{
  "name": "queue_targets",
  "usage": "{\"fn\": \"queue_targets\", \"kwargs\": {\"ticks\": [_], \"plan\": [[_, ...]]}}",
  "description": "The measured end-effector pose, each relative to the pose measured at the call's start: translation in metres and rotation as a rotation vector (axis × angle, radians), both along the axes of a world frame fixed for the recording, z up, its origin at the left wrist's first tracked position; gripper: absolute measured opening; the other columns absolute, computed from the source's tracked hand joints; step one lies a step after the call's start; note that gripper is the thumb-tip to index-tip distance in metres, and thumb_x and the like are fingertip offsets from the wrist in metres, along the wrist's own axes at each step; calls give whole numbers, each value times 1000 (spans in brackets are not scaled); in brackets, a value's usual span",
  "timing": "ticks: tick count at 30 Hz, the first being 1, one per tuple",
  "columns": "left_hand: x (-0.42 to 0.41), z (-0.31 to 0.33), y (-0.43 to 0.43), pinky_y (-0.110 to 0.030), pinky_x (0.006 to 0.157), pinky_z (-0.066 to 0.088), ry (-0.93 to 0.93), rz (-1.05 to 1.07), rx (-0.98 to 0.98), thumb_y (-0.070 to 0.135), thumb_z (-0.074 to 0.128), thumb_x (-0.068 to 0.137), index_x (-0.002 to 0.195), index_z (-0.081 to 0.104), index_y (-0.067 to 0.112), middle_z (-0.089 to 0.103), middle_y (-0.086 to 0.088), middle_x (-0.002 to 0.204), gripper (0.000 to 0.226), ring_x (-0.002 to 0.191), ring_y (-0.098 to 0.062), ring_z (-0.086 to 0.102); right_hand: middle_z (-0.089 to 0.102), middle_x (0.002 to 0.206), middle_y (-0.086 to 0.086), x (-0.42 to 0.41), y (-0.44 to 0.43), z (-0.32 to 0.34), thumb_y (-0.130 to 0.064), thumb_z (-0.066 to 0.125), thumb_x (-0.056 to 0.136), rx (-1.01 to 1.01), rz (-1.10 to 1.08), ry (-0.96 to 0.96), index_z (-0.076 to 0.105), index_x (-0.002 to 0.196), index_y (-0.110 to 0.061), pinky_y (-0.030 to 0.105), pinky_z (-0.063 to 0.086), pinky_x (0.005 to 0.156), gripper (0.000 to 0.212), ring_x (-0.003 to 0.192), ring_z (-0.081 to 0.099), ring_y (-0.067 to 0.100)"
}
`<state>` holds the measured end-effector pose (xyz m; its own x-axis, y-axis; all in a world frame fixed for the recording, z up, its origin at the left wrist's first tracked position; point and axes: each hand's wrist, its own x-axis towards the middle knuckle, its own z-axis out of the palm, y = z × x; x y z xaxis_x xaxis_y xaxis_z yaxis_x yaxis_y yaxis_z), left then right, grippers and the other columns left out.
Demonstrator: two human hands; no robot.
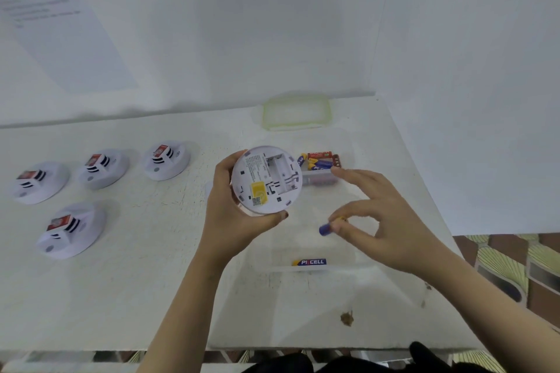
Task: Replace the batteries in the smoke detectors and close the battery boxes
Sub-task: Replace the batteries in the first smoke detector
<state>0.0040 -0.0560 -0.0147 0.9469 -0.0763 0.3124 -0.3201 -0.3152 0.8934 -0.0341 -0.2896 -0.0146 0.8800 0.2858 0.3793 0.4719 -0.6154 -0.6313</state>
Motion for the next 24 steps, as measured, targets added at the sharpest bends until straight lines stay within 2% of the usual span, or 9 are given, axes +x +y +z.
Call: {"fn": "queue_targets", "kwargs": {"ticks": [3, 5, 7, 9, 11, 14, 18, 22, 24], "plan": [[5, -3, -2, -11, 82, 49, 6, -4, -12, 12, 84, 49, 128, 35, 16, 46, 17, 121, 93, 111, 9, 52, 35, 147, -14, 5, -7, -2, -53, 54, 74, -153, 43, 71, 73, 85, -38, 17, 15, 109, 27, 139, 19, 1], [9, -4, -4, -14, 82, 51, 11, -13, -23, 9, 82, 51, 128, 33, 18, 46, 19, 119, 91, 110, 8, 53, 40, 143, -16, 12, -8, 3, -56, 56, 73, -106, 41, 135, 73, 88, -38, 15, 18, 108, 29, 135, 24, -2], [12, -3, -4, -14, 82, 50, 26, -22, -39, 8, 81, 53, 130, 32, 22, 48, 19, 120, 93, 110, 8, 53, 54, 126, -14, 24, -6, 10, -48, 59, 78, -15, 11, 75, 73, 89, -33, 12, 27, 102, 24, 121, 43, -2], [17, -3, -3, -10, 83, 48, 48, -29, -53, 7, 80, 54, 135, 29, 25, 48, 21, 123, 97, 112, 12, 52, 64, 105, -10, 43, -3, 17, -31, 64, 83, 0, -41, -13, 74, 91, -24, 17, 38, 93, 14, 102, 55, 4], [22, -3, -2, -9, 84, 47, 50, -34, -44, 8, 81, 54, 138, 29, 24, 48, 19, 127, 100, 114, 12, 51, 68, 94, -6, 66, -1, 24, -18, 64, 86, -65, -85, 42, 73, 93, -19, 24, 43, 84, 12, 88, 58, 10], [31, -1, -1, -10, 86, 48, 34, -34, -15, 10, 81, 53, 138, 33, 16, 48, 16, 127, 98, 115, 11, 50, 65, 86, -8, 98, 4, 33, -17, 58, 87, -247, -96, 188, 71, 91, -19, 27, 45, 75, 14, 78, 54, 8], [42, -1, 0, -10, 85, 48, 30, -31, -2, 9, 81, 53, 135, 33, 17, 48, 16, 124, 95, 114, 10, 50, 60, 92, -7, 132, 18, 31, -17, 57, 86, -537, -97, 267, 69, 95, -19, 22, 36, 69, 15, 86, 53, 13], [50, -5, 2, -10, 82, 48, 36, -38, 5, -3, 85, 57, 136, 34, 12, 49, 14, 124, 96, 114, 8, 52, 67, 100, 4, 149, 33, 26, -16, 59, 83, -739, -115, 258, 70, 96, -13, 25, 42, 66, 18, 91, 61, 24], [52, -6, 3, -10, 82, 48, 38, -39, 7, -1, 84, 56, 135, 34, 14, 49, 14, 123, 95, 114, 8, 51, 67, 100, 6, 153, 38, 25, -17, 58, 83, -781, -101, 238, 69, 95, -12, 26, 44, 68, 17, 91, 61, 25]]}}
